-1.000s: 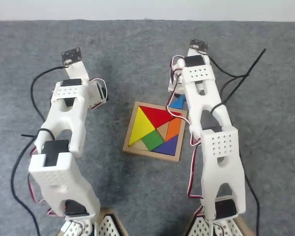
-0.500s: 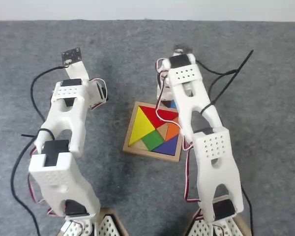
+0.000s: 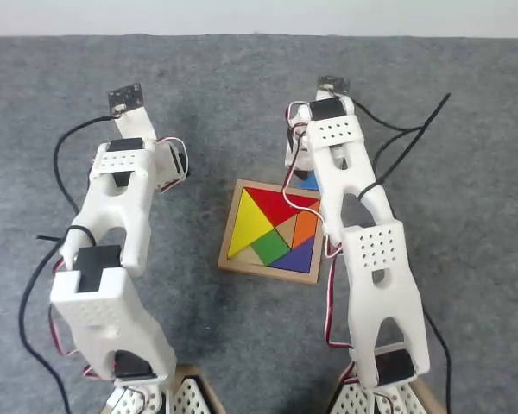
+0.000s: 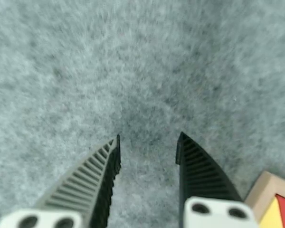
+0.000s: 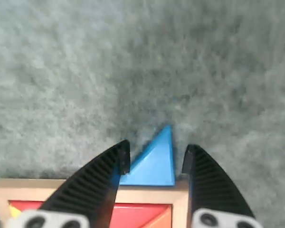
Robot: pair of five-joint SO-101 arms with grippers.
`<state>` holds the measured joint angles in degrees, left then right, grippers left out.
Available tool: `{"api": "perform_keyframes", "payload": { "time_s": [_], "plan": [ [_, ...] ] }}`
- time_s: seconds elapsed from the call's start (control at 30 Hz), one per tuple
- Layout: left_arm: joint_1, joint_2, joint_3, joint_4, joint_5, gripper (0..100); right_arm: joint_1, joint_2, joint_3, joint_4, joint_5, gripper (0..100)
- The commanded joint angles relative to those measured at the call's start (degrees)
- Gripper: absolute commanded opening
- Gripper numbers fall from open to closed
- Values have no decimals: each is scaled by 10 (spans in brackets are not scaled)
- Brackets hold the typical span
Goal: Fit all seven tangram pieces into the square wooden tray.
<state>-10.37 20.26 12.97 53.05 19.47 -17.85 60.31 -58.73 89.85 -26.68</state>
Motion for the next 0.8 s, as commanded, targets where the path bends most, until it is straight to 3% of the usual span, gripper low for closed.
{"api": "perform_keyframes", "payload": {
  "time_s": [0.0,0.23,0.43,0.77],
  "plan": [
    [1,-40,-13,1,-4,192,5,-12,-39,-4,8,194],
    [3,-40,-13,-1,-4,192,13,-13,-38,26,9,194],
    [4,-40,-13,-1,-4,192,-33,-11,-36,68,4,197],
    [1,-40,-13,2,-4,192,-41,29,-39,-87,-25,194]
  ]
}}
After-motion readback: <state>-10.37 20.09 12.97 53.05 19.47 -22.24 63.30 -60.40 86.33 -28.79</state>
